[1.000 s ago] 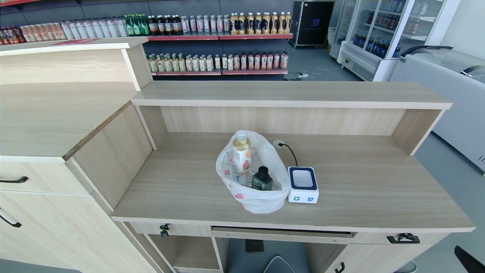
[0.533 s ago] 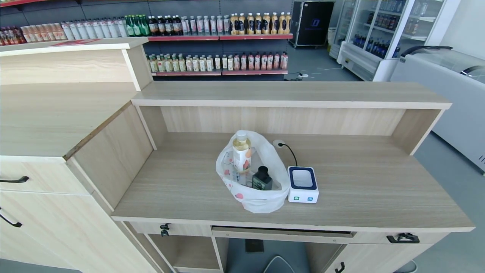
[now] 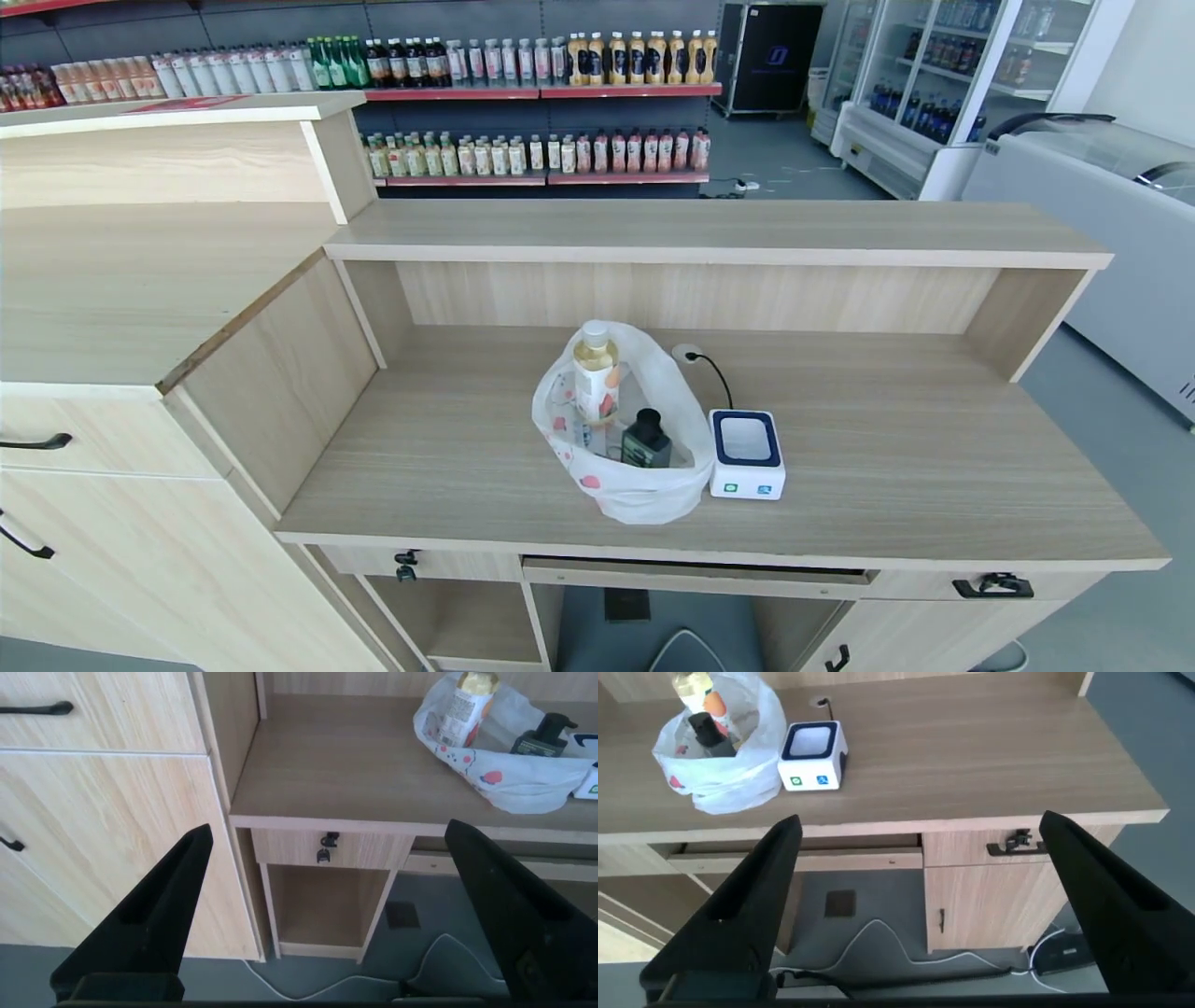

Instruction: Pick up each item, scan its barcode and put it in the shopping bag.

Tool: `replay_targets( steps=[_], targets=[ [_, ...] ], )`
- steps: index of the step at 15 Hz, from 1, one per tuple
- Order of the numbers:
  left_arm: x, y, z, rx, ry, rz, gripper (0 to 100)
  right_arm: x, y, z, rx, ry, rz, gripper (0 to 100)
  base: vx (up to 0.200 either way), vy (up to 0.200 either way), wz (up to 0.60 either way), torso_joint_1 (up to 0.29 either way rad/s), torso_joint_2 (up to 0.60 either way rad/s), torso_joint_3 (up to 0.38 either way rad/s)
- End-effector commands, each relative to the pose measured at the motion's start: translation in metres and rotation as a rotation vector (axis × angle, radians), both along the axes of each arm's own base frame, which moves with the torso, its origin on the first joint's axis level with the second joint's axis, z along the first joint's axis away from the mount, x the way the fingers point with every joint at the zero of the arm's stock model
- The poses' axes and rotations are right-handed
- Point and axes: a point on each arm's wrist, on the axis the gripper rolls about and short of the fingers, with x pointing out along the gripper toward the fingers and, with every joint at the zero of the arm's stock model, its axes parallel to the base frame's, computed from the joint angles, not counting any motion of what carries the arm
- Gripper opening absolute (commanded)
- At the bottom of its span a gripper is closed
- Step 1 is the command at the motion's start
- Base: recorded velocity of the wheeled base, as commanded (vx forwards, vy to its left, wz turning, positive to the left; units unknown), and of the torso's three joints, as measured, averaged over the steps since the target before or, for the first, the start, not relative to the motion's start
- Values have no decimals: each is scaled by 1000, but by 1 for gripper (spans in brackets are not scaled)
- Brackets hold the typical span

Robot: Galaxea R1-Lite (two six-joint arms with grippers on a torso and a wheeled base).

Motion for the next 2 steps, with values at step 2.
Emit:
replay_targets(
  steps=[2],
  targets=[
    [0, 0, 0, 0, 1, 0, 100, 0, 0, 0, 0, 5, 0, 100, 0, 0, 0, 0, 0, 0]
  ],
)
